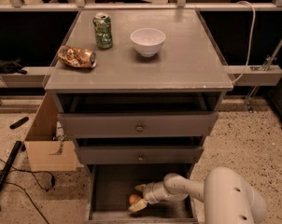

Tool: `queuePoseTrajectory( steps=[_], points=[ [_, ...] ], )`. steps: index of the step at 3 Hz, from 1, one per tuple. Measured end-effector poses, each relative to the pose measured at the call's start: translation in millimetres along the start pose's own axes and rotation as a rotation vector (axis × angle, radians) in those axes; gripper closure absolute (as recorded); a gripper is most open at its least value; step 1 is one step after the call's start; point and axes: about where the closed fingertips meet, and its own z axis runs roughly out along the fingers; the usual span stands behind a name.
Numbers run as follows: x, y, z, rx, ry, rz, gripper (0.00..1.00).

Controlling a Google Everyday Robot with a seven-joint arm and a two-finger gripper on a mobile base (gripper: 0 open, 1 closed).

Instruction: Pick orange from bottom drawer and place on counter

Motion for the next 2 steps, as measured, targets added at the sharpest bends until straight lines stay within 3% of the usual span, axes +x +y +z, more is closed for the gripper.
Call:
queuePoseTrajectory(
  steps=[2],
  points=[
    [0.0,0.1,0.1,0.0,0.0,0.0,0.72]
  ],
)
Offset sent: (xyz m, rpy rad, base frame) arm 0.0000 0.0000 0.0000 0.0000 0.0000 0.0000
